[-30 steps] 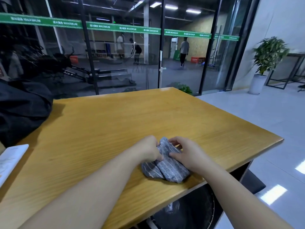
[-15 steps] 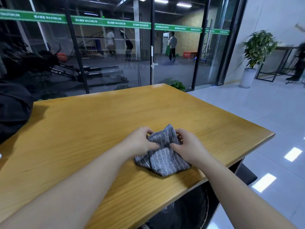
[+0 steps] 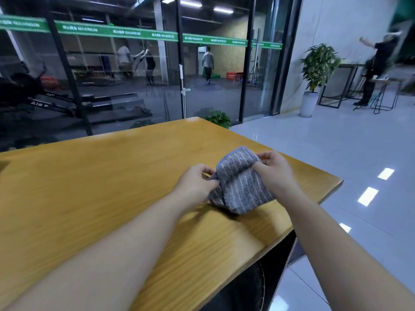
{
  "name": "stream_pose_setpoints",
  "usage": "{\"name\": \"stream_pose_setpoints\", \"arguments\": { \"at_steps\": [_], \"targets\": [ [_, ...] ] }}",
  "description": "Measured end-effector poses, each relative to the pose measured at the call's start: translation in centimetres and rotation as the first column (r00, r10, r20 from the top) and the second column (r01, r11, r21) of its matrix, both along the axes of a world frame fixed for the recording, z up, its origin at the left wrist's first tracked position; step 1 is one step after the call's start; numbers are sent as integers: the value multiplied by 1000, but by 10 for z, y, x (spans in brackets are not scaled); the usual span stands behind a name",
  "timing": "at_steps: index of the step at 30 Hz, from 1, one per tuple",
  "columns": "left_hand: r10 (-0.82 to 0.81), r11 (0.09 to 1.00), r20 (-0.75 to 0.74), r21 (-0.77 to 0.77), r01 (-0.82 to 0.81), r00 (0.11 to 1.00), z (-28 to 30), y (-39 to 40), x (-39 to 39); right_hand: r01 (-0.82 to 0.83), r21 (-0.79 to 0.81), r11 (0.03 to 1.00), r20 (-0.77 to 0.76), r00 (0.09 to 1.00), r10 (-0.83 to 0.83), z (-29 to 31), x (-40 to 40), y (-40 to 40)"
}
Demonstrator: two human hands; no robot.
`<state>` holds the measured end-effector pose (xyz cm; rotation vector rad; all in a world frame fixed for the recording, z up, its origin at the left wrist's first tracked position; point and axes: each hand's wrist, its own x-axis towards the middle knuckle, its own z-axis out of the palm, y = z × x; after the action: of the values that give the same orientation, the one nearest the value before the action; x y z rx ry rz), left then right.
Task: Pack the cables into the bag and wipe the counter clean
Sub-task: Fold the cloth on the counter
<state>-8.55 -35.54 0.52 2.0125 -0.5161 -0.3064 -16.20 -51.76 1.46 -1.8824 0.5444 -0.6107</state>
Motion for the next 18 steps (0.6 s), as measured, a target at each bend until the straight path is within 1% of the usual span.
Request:
{"name": "stream_pose_setpoints", "arguments": {
  "at_steps": [3, 6, 8, 10, 12, 13, 14, 15, 16, 17, 18],
  "targets": [
    [-10, 988, -125, -156, -10, 992, 6, -33, -1, 63, -72, 995, 6, 998, -63, 6, 5, -32],
    [-9, 963, -234, -264, -55, 972, 6, -64, -4, 112, -221, 969, -17, 993, -119, 12, 9, -60],
    [-42, 949, -317, -310, -62, 947, 3, -83, -10, 123, -343, 931, -46, 988, -148, 16, 13, -77],
    [-61, 938, -384, -338, -78, 921, -1, -100, -17, 111, -430, 896, -102, 980, -171, 14, 16, -94],
    [-40, 944, -393, -316, -94, 919, -7, -112, -22, 81, -490, 868, -166, 969, -184, 7, 19, -107],
    [-5, 961, -326, -264, -86, 945, -11, -115, -23, 60, -507, 860, -203, 961, -186, 3, 19, -111],
    [16, 985, -182, -165, -46, 983, -15, -118, -21, 41, -518, 854, -232, 954, -187, -3, 21, -115],
    [1, 1000, 6, -21, 0, 1000, -19, -118, -20, 21, -528, 849, -265, 946, -189, -8, 21, -117],
    [-41, 991, 184, 132, 17, 982, -24, -118, -18, 2, -544, 839, -296, 935, -194, -13, 21, -118],
    [-102, 969, 317, 248, 21, 943, -27, -117, -16, -21, -567, 824, -332, 921, -205, -18, 20, -117],
    [-167, 947, 394, 320, 35, 904, -28, -117, -15, -39, -593, 804, -356, 908, -219, -23, 20, -116]
  ]
}}
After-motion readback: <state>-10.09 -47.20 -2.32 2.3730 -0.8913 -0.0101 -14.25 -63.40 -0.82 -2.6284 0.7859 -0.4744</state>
